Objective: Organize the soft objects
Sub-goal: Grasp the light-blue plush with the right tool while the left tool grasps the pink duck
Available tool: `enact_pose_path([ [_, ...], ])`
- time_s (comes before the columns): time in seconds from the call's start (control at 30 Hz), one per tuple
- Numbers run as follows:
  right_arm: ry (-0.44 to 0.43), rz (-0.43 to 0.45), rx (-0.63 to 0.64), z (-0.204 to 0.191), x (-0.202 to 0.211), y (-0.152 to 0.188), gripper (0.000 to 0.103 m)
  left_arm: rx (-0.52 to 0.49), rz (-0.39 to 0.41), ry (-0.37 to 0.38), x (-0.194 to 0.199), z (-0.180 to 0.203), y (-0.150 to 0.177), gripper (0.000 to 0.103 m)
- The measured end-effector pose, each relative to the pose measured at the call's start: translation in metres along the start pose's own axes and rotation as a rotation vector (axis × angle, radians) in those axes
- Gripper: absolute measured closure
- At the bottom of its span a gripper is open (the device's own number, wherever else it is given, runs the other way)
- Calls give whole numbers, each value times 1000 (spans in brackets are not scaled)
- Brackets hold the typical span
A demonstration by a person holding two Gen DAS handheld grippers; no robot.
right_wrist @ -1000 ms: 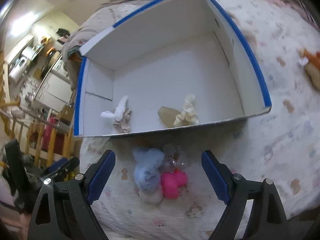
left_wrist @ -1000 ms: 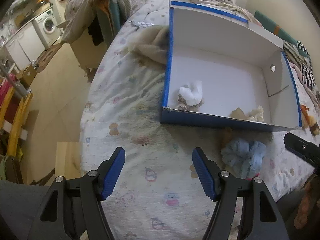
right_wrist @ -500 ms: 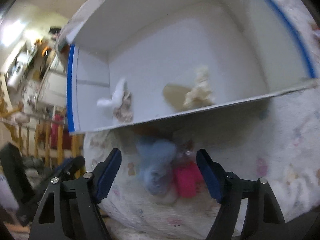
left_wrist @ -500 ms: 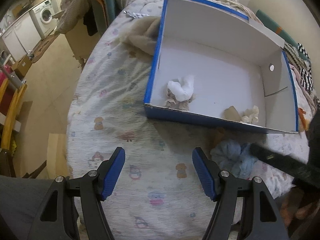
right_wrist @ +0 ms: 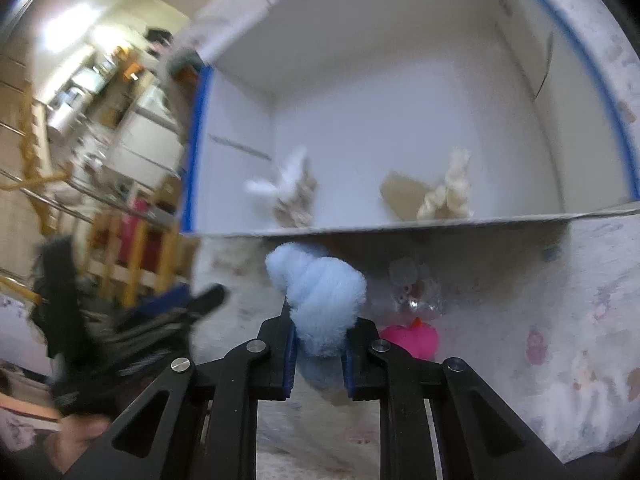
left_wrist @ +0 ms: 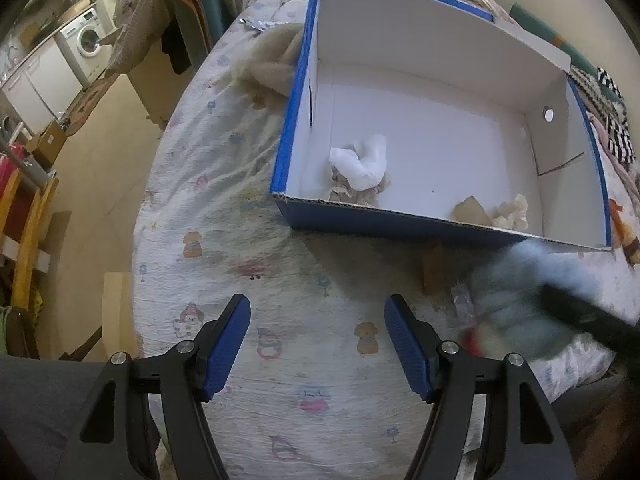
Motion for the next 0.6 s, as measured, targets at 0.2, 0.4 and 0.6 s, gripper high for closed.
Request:
enact_pose_path([
  [0.2, -9, 233, -34, 14, 73, -23, 83, -22, -17, -13, -7, 6, 5, 36],
  [0.4, 28, 361, -147, 40, 101, -41, 83, -119, -33, 8, -14, 36, 15, 36],
  [0.6, 48, 355, -159, 46, 98, -47, 83, -196, -61, 85, -17, 85, 35, 36],
])
Point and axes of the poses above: each gripper's, at about its wrist camera, not at the fingertips, and x roughly against the way its jaws point, z to its right, y to its underside, the point moved 9 cm from there along -x, roughly the way its jaws point, and after that the axes turned 2 degrees about -x, right-handed, at the moved point
